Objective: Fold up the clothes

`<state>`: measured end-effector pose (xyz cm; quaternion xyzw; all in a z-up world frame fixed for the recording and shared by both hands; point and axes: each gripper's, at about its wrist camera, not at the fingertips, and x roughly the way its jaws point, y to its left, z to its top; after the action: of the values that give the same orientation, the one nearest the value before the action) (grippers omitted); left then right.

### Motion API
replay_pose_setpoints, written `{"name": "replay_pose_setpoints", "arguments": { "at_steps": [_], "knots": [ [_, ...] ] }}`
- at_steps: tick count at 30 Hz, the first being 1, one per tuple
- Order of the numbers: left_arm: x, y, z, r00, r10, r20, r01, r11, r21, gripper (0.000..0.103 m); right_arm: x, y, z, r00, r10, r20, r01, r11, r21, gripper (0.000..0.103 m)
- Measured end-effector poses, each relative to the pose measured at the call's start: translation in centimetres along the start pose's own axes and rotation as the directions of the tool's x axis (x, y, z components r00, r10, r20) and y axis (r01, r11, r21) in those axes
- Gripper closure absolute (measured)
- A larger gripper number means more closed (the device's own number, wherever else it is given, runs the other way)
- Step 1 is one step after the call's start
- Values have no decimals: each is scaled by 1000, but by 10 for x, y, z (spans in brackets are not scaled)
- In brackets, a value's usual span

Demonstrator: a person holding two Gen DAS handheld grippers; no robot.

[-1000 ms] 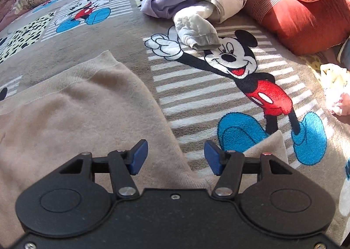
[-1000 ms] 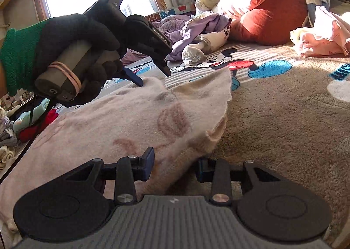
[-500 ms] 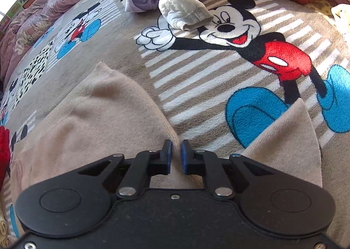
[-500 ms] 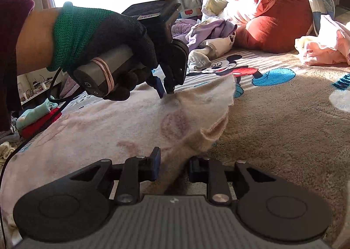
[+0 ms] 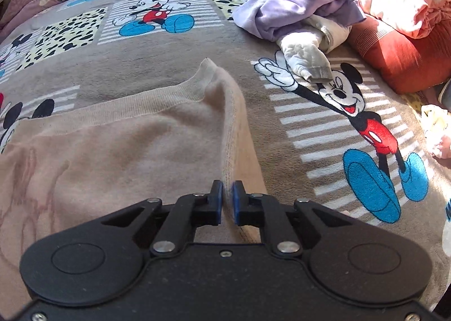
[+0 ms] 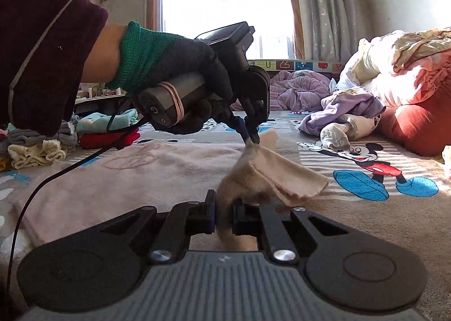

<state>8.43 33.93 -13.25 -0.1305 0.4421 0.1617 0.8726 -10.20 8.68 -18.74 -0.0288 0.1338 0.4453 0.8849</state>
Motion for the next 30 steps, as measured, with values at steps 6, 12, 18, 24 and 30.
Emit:
{"name": "replay_pose_setpoints", "arguments": {
  "at_steps": [6,12,18,24,30],
  "knots": [
    [-9,42,-19,995,-62,76,67,996,-61,96,15,32,-1,995,87,-52,-91,994,-68,91],
    [-11,78,-36,991,-88,102,101,986,-130,96,26,59,-2,985,144,-92,-154,982,-110,91],
    [-2,99,-49,989,-111,98,125,981,-148,96,29,78,-12,977,148,-154,-174,970,-171,91],
    [0,103,-51,981,-144,127,165,971,-171,96,29,84,-14,977,136,-162,-166,968,-188,91],
    [0,104,-56,979,-144,141,165,975,-151,97,30,83,-11,977,142,-162,-172,967,-187,91]
  ]
}}
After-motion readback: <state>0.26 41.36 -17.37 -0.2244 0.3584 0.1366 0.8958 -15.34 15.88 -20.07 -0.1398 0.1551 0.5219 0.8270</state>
